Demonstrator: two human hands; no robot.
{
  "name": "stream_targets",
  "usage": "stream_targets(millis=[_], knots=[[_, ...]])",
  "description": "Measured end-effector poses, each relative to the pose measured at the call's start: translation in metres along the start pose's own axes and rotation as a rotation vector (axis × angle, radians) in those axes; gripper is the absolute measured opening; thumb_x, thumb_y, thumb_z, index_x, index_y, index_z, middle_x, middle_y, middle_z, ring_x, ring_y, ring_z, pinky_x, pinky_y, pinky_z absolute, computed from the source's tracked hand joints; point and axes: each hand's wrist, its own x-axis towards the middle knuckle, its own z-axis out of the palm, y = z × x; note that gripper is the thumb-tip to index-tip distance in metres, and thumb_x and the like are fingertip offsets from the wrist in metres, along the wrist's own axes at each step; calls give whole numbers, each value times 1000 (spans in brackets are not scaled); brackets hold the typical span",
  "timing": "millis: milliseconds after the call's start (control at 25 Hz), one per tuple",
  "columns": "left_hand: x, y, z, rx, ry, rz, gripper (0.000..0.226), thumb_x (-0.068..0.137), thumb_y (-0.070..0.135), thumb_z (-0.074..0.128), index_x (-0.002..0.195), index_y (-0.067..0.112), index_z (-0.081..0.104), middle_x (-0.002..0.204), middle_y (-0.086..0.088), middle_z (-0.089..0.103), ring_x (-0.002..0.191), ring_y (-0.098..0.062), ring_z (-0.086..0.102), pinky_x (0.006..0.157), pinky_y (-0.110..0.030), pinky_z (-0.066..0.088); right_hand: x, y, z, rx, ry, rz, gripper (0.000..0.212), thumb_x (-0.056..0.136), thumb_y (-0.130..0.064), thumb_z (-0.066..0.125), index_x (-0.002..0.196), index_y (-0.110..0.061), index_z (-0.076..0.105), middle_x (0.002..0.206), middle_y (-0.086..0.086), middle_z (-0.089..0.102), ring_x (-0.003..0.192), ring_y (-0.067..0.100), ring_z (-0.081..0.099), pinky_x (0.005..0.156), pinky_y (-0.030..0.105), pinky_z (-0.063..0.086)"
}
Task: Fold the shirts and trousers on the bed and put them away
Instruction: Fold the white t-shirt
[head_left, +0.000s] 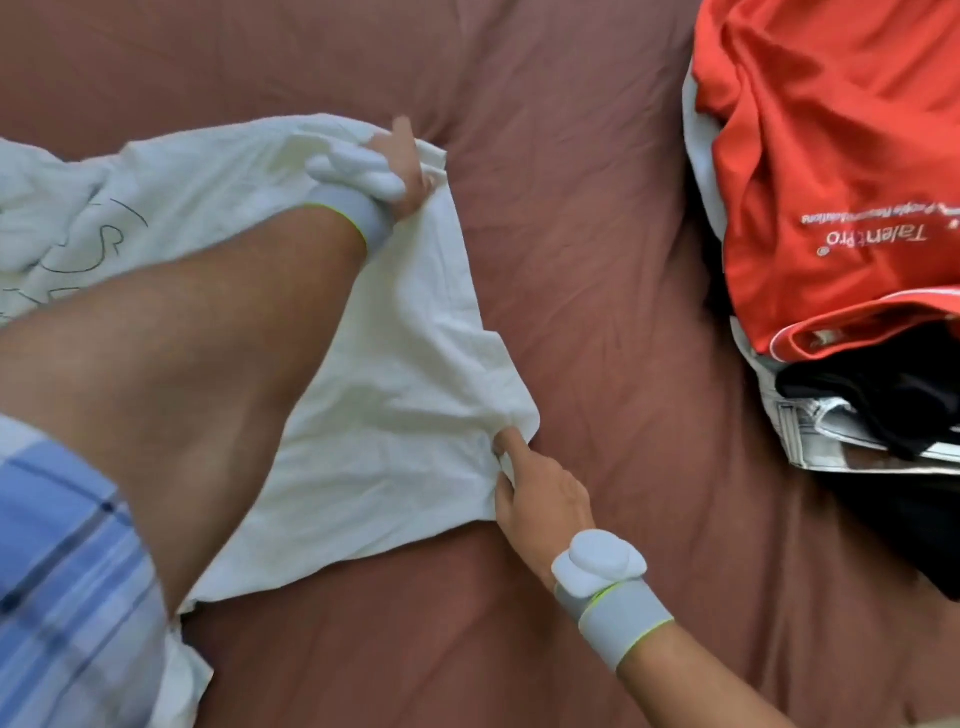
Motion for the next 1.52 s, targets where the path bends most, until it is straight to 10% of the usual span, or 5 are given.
stream_targets(millis=[280, 720, 920, 1200, 1520], knots=[[42, 17, -23, -834, 386, -107, 31, 77, 59, 47, 80, 27, 46, 77, 10, 54, 66, -9, 48, 63, -29, 44, -1, 24, -36, -72, 400, 26, 42, 77, -12, 60, 118, -22, 57, 71, 5, 61, 52, 34, 57, 50, 38, 50], [-73, 2, 77, -428, 308, 533, 68, 94, 44, 50, 149, 7, 37, 152, -8, 42, 139, -25, 40, 113, -42, 31, 24, 52, -44, -380, 525, 123, 69, 67, 0, 60, 132, -17, 47, 143, 15, 37, 129, 35, 37, 97, 55, 32], [-245, -91, 131, -324, 367, 124, 58, 92, 40, 51, 144, 17, 45, 144, -1, 49, 136, -22, 38, 106, -48, 33, -4, -11, 19, -399, 149, -619, 89, 58, -15, 81, 138, -14, 41, 148, 17, 38, 135, 35, 41, 103, 61, 37], [-410, -237, 153, -890, 548, -1037, 60, 92, 39, 61, 145, 23, 36, 136, -4, 55, 118, -22, 55, 95, -35, 44, -57, -102, 117, -433, -123, -796, 81, 58, -44, 84, 126, -17, 50, 132, 10, 51, 115, 32, 54, 87, 48, 50], [-429, -249, 151, -1701, 104, -841, 5, 90, 16, 68, 93, 12, 70, 88, -11, 70, 67, -17, 65, 66, -32, 51, -91, -211, 177, -431, -147, -386, 51, 85, -27, 57, 131, -14, 39, 128, 4, 42, 113, 27, 41, 79, 41, 44]])
